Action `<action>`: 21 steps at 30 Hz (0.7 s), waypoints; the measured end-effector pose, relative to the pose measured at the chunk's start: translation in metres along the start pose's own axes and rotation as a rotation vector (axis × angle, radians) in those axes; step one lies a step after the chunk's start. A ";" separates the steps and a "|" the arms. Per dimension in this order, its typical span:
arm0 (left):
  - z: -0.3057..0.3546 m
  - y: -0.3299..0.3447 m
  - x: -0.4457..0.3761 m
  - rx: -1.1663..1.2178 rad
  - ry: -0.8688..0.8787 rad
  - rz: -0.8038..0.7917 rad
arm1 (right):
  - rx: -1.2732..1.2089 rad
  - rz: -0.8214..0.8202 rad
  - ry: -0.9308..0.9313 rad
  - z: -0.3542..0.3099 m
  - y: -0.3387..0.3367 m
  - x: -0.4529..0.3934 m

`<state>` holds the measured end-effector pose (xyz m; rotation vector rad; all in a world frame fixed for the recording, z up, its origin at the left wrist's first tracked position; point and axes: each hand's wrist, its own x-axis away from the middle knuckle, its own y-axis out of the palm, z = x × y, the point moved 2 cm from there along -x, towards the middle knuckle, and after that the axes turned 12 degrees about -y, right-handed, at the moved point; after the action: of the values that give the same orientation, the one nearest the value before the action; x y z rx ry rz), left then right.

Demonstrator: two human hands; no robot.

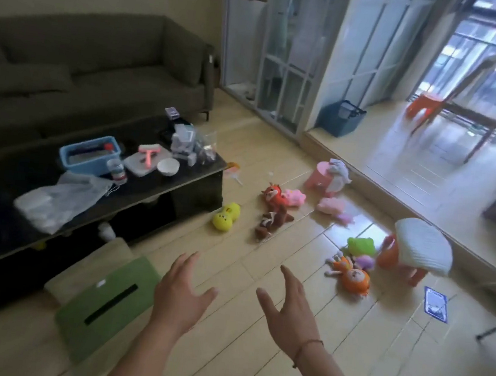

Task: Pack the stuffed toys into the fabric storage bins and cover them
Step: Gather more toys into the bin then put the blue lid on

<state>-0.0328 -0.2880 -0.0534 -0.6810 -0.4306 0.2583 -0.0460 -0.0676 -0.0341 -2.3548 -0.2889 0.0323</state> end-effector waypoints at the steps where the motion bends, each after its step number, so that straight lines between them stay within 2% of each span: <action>1: 0.011 0.009 -0.016 0.040 -0.043 0.001 | -0.015 -0.001 0.010 0.006 -0.003 -0.014; 3: 0.030 0.028 -0.048 0.121 -0.072 -0.021 | -0.033 -0.005 0.028 0.020 -0.009 -0.044; 13: 0.152 0.102 -0.229 0.187 0.081 -0.239 | -0.073 0.083 0.177 0.081 -0.067 -0.240; 17: 0.194 0.125 -0.282 0.108 0.119 -0.275 | -0.098 0.139 0.232 0.098 -0.086 -0.286; 21: 0.227 0.153 -0.313 -0.093 0.181 -0.297 | -0.092 0.132 0.288 0.129 -0.103 -0.307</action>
<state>-0.4279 -0.1628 -0.0896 -0.7145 -0.3658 -0.1046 -0.3797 0.0254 -0.0743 -2.4266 0.0060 -0.2602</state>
